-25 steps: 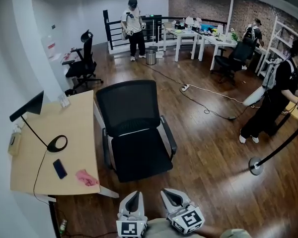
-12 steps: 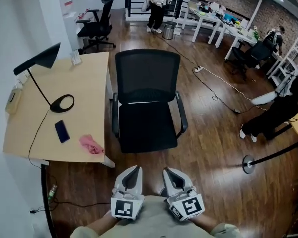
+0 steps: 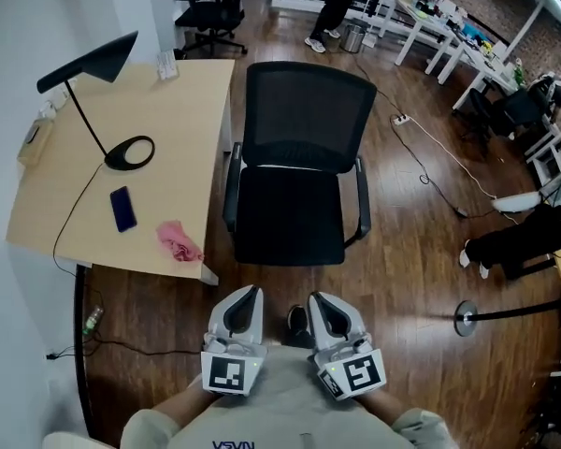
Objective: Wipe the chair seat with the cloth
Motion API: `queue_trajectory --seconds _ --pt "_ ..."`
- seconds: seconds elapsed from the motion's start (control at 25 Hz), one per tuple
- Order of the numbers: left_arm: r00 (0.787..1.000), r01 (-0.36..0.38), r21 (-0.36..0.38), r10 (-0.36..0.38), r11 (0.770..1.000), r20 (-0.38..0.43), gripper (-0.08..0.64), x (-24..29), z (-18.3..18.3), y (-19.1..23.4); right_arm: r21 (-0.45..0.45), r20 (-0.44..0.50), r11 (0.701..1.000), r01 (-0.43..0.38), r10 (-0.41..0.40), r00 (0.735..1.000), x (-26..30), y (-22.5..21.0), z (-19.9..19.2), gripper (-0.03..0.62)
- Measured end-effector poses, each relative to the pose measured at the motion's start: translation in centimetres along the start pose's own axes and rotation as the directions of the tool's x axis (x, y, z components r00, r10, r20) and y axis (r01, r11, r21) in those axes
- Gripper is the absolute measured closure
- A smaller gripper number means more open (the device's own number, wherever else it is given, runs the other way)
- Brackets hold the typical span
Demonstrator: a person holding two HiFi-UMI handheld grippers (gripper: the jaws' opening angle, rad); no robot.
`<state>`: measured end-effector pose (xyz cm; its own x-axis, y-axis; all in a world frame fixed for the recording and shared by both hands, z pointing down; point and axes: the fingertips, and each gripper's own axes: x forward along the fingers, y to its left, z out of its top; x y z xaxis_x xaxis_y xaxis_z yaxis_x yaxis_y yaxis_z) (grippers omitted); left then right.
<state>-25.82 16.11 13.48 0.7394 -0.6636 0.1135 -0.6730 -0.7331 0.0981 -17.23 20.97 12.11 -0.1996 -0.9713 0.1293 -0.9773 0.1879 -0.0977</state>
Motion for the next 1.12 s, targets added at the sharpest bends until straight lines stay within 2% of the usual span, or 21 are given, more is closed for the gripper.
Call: queue_trajectory --seconds 0.24,0.44,0.56,0.72,0.92,1.12 --pt "0.990 -0.141 0.014 0.141 0.990 0.022 0.555 3.3 0.9 -0.5 -0.010 0.000 0.991 -0.130 0.130 0.991 2.3 -4.2 0.6 0.592" --pt "0.962 -0.273 0.012 0.273 0.962 0.009 0.555 5.7 0.6 -1.4 -0.022 -0.024 0.966 -0.258 0.258 0.966 4.0 -7.1 0.6 0.592" --pt "0.931 -0.365 0.009 0.365 0.931 0.004 0.557 5.9 0.3 -1.0 -0.031 -0.022 0.945 -0.327 0.326 0.945 5.1 -8.1 0.9 0.592" --pt "0.879 -0.476 0.015 0.476 0.879 -0.022 0.557 4.7 -0.4 0.6 -0.038 -0.026 0.915 -0.401 0.400 0.916 7.3 -8.0 0.8 0.592" --pt "0.806 -0.591 -0.006 0.591 0.806 -0.026 0.555 2.6 -0.7 4.7 -0.060 -0.062 0.873 -0.484 0.480 0.875 11.0 -5.2 0.4 0.592" --pt "0.760 -0.650 -0.026 0.649 0.760 -0.021 0.555 1.4 -1.1 10.7 -0.091 -0.127 0.840 -0.534 0.523 0.843 15.2 -0.8 -0.7 0.592"
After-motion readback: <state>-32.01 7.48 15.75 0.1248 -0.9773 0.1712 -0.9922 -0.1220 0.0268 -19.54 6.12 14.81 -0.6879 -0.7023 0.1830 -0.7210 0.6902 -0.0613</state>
